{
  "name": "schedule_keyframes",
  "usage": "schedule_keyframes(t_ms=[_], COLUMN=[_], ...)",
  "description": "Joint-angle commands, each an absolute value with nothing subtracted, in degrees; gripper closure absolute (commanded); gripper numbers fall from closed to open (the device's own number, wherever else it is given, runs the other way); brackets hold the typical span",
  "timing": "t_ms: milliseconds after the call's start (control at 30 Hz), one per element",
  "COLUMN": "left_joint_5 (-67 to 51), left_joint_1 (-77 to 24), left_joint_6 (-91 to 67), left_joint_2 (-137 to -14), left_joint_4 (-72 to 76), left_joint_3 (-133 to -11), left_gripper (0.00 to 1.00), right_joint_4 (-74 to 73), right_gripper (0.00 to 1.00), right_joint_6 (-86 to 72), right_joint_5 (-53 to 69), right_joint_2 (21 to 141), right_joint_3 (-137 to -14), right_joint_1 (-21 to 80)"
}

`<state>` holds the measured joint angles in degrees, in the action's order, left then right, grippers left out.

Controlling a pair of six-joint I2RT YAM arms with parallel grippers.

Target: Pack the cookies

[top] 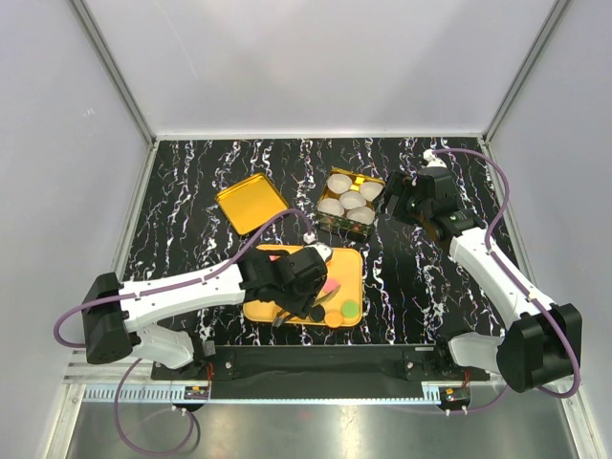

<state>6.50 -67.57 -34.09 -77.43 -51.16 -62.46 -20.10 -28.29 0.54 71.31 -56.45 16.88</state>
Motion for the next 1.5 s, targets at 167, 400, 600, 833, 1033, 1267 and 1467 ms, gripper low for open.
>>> schedule_keyframes(t_ms=[167,400,600,833,1033,1267,1467], left_joint_5=[10.4,11.3,11.3,9.1,8.4,8.3,8.2], left_joint_1=[-67.8,-67.6,-67.5,-67.5,-67.5,-67.5,-67.5], left_joint_6=[-33.0,-32.3,-32.1,-32.8,-33.3,-33.3,-33.2], left_joint_2=[-76.1,-75.3,-75.1,-75.5,-75.8,-75.9,-76.6], left_joint_4=[-52.3,-53.9,-54.3,-51.4,-50.4,-49.9,-49.5], left_joint_3=[-67.5,-70.0,-69.8,-66.4,-65.2,-64.6,-64.0], left_gripper=[0.56,0.57,0.57,0.57,0.51,0.48,0.48], right_joint_4=[-20.3,-20.5,-20.4,-20.4,-20.2,-20.1,-20.2], right_gripper=[0.0,0.0,0.0,0.0,0.0,0.0,0.0], right_joint_6=[-27.2,-27.1,-27.2,-27.2,-27.2,-27.3,-27.2], right_joint_5=[-0.6,-0.9,-0.6,-0.7,-0.8,-0.7,-0.8], right_joint_2=[70.3,70.0,70.3,70.5,70.8,71.1,71.0], right_joint_3=[-57.1,-57.2,-57.2,-57.1,-57.0,-57.0,-56.9], right_joint_1=[17.2,17.1,17.2,17.2,17.2,17.2,17.2])
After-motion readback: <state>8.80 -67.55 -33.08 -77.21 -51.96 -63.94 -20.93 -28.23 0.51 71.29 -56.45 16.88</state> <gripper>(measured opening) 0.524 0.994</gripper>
